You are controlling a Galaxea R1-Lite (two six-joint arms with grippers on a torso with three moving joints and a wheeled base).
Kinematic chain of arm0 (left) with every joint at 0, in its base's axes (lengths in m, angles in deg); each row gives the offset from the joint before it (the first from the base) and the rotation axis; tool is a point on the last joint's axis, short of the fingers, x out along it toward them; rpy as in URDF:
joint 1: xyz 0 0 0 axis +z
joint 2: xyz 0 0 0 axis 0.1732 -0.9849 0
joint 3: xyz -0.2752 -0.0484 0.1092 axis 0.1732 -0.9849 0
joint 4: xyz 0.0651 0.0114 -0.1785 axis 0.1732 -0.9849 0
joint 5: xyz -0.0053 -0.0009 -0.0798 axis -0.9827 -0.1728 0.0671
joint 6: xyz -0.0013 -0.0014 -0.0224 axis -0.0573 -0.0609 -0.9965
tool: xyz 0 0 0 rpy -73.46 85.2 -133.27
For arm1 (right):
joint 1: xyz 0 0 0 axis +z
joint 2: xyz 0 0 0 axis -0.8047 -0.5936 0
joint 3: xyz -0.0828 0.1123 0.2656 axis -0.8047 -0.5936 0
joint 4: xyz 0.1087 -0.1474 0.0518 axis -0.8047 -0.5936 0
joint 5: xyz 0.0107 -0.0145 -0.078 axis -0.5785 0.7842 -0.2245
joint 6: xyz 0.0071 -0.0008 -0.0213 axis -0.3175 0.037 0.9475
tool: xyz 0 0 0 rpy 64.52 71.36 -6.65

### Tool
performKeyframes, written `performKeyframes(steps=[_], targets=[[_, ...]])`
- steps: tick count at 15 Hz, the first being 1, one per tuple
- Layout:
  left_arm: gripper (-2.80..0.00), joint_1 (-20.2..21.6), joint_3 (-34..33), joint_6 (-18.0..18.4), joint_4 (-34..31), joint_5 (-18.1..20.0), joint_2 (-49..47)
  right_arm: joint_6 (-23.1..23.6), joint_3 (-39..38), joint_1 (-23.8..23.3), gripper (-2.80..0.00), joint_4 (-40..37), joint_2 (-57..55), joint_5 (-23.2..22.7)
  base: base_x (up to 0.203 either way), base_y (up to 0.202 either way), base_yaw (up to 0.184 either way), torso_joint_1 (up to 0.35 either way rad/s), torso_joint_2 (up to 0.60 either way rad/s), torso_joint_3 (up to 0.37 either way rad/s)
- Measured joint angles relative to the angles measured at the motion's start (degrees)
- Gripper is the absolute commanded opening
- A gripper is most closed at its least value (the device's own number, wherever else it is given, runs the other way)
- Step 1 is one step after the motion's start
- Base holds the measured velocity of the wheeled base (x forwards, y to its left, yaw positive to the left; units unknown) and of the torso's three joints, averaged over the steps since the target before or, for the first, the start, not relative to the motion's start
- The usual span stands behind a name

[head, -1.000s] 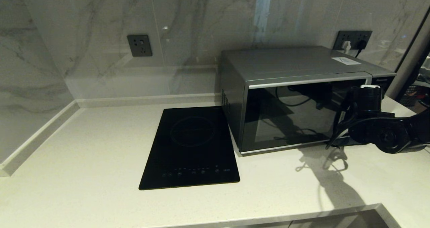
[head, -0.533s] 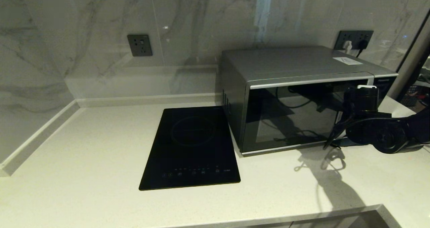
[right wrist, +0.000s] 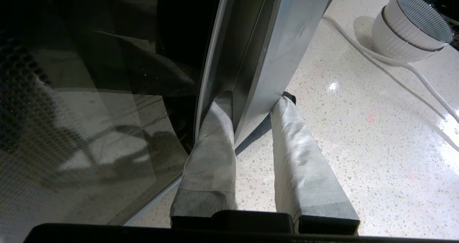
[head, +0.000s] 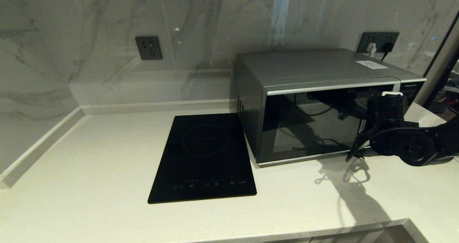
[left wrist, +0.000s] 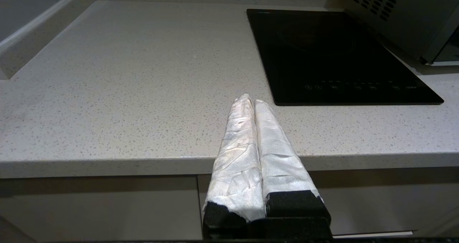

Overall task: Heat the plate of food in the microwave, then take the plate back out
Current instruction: Open the microwave oven

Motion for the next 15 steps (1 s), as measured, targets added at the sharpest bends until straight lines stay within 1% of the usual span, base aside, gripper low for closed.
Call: performKeyframes(steps=[3,7,10,11,15], targets=[[-2.80,-0.05,0.00,0.00,-0.02,-0.02,0.00,-0.44,-2.59,0.38,-2.80,-0.49,1.18,0.39,0.000,0.000,0.000,0.000,0.00,0.000],[-2.80,-0.04,0.00,0.02,0.00,-0.02,0.00,-2.40,-6.27,0.61,-2.80,-0.17,3.01,0.25,0.000,0.000,0.000,0.000,0.00,0.000],[-2.80,-0.02,0.00,-0.01,-0.02,-0.02,0.00,-2.57,-7.73,0.63,-2.80,-0.28,4.10,0.11,0.000,0.000,0.000,0.000,0.00,0.000],[-2.80,-0.02,0.00,0.02,-0.02,-0.02,0.00,-2.54,-8.13,0.63,0.00,-0.26,4.38,0.11,0.000,0.000,0.000,0.000,0.00,0.000],[-2.80,-0.02,0.00,0.00,0.00,-0.03,0.00,-2.36,-10.19,1.07,0.00,-0.41,6.52,0.33,0.000,0.000,0.000,0.000,0.00,0.000]])
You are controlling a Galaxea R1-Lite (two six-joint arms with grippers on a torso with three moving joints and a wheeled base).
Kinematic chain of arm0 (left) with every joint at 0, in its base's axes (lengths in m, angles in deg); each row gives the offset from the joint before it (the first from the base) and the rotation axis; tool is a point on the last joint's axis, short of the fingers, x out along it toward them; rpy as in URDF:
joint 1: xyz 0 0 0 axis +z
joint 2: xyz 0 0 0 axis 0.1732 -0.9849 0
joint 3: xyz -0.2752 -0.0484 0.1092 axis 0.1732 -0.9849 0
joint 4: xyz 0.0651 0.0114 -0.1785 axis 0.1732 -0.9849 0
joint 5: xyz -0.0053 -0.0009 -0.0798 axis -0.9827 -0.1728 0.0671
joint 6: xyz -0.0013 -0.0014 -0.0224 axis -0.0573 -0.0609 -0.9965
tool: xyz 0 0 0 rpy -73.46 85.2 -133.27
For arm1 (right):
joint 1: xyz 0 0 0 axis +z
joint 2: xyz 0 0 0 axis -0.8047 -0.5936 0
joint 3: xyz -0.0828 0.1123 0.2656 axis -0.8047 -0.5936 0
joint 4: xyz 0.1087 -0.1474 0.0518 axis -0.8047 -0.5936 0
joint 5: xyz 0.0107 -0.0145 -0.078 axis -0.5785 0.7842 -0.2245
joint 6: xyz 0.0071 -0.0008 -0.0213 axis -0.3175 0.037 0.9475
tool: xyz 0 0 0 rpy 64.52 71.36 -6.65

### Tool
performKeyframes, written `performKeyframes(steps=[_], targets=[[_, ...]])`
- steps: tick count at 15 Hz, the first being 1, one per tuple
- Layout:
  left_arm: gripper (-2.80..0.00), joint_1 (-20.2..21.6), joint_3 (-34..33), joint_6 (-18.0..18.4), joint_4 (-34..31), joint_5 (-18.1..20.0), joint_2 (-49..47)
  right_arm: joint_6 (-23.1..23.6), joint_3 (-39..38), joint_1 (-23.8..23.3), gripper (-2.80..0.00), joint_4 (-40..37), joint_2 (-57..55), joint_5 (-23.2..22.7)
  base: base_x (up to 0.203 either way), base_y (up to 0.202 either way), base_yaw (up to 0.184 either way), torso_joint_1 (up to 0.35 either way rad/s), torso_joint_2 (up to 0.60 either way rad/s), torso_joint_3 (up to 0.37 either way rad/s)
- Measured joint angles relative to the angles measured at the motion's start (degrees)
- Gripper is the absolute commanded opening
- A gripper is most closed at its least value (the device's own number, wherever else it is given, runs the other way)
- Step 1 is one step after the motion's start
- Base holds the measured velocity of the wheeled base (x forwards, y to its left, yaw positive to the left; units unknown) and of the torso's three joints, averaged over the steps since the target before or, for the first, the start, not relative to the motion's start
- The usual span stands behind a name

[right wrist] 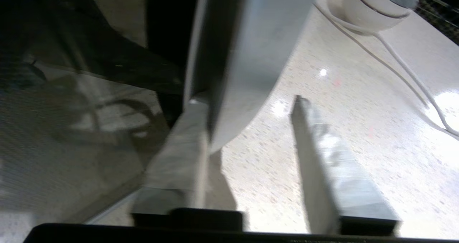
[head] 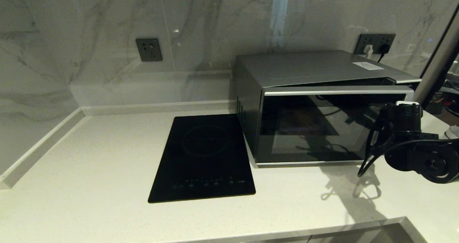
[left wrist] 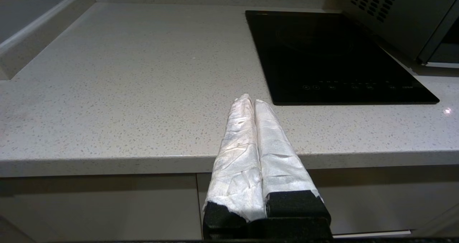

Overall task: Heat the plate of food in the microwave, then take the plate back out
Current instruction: Open the microwave oven

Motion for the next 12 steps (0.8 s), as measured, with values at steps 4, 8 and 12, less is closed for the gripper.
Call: performKeyframes(steps=[4,8,12], targets=[[-2.80,0.02,0.00,0.02,0.00,0.00,0.00,-0.04,-3.44,0.74,0.00,-0.46,4.83,-0.05,0.000,0.000,0.000,0.000,0.00,0.000],[-2.80,0.00,0.00,0.01,0.00,0.00,0.00,-0.10,-6.22,1.67,0.00,-0.06,13.05,-0.79,0.000,0.000,0.000,0.000,0.00,0.000],[-2.80,0.02,0.00,0.02,0.00,0.00,0.00,3.14,-7.06,4.95,0.00,-0.29,24.66,-2.21,0.000,0.000,0.000,0.000,0.00,0.000]])
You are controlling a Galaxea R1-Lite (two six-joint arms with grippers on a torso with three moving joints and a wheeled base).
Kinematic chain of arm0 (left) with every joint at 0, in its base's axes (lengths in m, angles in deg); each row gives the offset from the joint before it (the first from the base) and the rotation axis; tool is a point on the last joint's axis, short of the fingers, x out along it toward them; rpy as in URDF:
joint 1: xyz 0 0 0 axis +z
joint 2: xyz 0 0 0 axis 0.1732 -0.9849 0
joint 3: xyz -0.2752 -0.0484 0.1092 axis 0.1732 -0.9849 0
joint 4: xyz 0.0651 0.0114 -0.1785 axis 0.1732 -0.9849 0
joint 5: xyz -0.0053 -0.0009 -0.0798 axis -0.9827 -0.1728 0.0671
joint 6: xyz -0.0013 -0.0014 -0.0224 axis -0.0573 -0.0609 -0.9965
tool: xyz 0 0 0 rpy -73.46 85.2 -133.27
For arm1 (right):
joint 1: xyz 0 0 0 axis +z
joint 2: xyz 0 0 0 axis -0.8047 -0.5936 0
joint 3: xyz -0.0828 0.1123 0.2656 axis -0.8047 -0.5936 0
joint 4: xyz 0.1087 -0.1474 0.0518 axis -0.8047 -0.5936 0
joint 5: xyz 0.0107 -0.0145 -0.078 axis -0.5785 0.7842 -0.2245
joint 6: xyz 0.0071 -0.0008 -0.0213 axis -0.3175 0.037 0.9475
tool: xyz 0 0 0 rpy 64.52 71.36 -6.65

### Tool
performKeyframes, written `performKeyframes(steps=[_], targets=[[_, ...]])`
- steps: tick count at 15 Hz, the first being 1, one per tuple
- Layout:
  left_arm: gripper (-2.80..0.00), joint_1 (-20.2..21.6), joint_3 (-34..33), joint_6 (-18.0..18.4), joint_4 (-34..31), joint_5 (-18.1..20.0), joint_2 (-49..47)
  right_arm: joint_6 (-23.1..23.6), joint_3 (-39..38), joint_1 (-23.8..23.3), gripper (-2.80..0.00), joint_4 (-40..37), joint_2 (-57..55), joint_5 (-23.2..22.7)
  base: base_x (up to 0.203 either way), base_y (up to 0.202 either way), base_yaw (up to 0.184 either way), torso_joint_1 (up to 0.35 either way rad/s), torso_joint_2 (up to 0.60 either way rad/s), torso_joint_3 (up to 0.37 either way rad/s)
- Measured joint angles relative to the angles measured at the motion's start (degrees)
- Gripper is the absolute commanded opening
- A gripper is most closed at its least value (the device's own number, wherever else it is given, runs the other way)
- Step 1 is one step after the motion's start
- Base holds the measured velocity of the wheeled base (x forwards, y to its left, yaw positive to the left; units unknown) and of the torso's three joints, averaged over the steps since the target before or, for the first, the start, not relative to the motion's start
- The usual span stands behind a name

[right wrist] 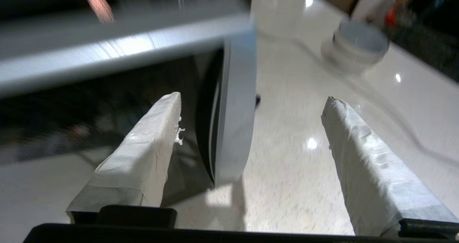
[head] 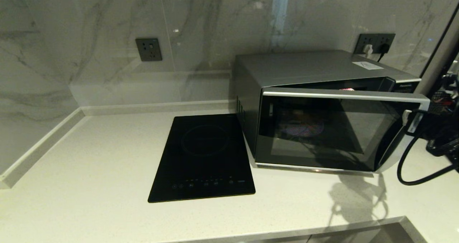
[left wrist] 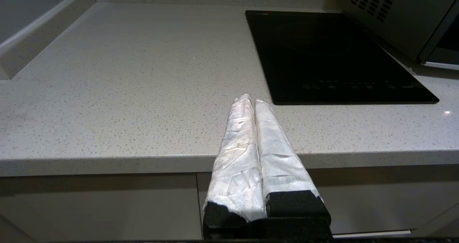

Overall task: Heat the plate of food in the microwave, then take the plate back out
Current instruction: Open the microwave oven

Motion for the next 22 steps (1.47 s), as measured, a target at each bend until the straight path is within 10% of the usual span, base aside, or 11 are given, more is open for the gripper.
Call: performKeyframes(steps=[4,5,18,22], targets=[[-2.80,-0.02,0.00,-0.02,0.00,0.00,0.00,9.37,1.96,2.17,0.00,0.00,13.86,-0.27,0.000,0.000,0.000,0.000,0.00,0.000],[-2.80,-0.02,0.00,-0.03,0.00,0.00,0.00,11.26,3.35,2.41,-2.80,-0.17,16.11,-0.37,0.000,0.000,0.000,0.000,0.00,0.000],[-2.80,0.00,0.00,0.00,0.00,0.00,0.00,13.76,21.19,2.55,-2.80,-3.12,13.84,-0.41,0.000,0.000,0.000,0.000,0.00,0.000],[-2.80,0.00,0.00,-0.01,0.00,0.00,0.00,9.31,30.57,2.58,-2.80,-18.30,9.45,-2.58,0.000,0.000,0.000,0.000,0.00,0.000]])
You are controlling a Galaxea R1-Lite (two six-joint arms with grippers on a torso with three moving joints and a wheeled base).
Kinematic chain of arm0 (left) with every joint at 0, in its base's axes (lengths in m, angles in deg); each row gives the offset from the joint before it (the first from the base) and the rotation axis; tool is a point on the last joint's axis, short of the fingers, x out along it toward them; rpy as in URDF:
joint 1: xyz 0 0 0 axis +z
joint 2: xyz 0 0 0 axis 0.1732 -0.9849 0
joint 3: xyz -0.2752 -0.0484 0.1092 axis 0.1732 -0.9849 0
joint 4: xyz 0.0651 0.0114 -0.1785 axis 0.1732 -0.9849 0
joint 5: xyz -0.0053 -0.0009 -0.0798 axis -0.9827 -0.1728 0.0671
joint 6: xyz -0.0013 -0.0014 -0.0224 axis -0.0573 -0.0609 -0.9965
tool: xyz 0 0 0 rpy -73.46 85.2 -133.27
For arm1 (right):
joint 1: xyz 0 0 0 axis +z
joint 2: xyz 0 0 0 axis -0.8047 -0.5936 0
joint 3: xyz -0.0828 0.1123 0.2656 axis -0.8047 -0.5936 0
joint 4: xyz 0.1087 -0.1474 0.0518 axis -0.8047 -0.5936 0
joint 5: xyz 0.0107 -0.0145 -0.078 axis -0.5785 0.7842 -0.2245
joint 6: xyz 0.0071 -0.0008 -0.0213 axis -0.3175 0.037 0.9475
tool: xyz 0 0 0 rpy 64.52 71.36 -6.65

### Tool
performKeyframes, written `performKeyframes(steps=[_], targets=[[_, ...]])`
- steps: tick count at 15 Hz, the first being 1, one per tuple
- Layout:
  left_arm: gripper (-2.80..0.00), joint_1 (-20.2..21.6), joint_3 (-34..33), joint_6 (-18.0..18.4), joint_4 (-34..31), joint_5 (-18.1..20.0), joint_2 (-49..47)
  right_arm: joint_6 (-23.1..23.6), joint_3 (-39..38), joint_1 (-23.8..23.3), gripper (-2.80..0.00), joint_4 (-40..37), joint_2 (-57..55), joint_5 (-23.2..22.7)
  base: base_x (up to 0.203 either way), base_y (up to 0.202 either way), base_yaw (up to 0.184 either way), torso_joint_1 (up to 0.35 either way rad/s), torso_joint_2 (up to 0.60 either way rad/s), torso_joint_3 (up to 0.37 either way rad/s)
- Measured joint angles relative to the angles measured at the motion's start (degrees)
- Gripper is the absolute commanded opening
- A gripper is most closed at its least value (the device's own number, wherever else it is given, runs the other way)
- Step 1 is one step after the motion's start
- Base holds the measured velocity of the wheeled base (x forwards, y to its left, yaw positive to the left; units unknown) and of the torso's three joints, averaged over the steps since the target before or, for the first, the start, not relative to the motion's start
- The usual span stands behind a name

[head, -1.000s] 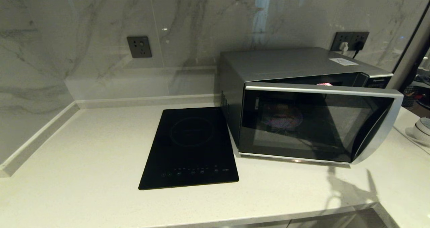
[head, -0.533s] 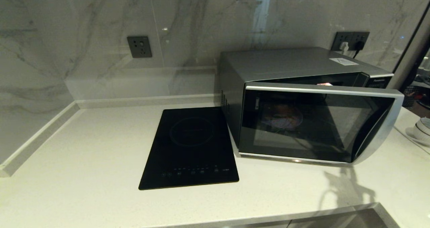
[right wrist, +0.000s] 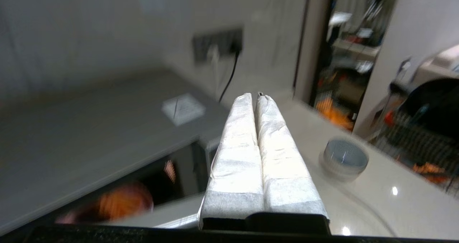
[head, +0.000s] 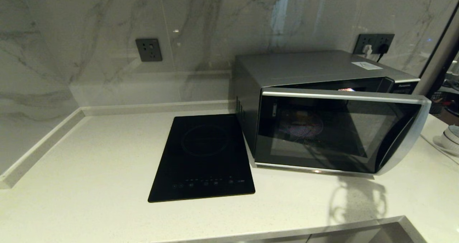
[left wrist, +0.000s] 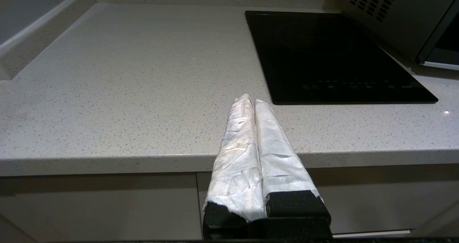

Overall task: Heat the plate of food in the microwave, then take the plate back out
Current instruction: Open the microwave oven

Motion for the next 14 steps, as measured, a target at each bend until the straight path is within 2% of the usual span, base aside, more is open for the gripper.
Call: performKeyframes(steps=[2,5,7,14], targets=[[-2.80,0.00,0.00,-0.02,0.00,0.02,0.00,-5.45,4.85,0.00,-2.80,-13.22,-2.63,-3.40,0.000,0.000,0.000,0.000,0.00,0.000],[-2.80,0.00,0.00,-0.02,0.00,0.00,0.00,-15.92,14.65,-0.10,-2.80,-34.46,-8.94,-12.10,0.000,0.000,0.000,0.000,0.00,0.000],[-2.80,0.00,0.00,0.01,0.00,0.00,0.00,-20.46,20.13,-0.15,-2.80,-43.28,-13.83,-15.67,0.000,0.000,0.000,0.000,0.00,0.000],[-2.80,0.00,0.00,-0.02,0.00,0.00,0.00,-21.59,27.26,-1.71,-2.80,-45.18,-22.83,-16.67,0.000,0.000,0.000,0.000,0.00,0.000]])
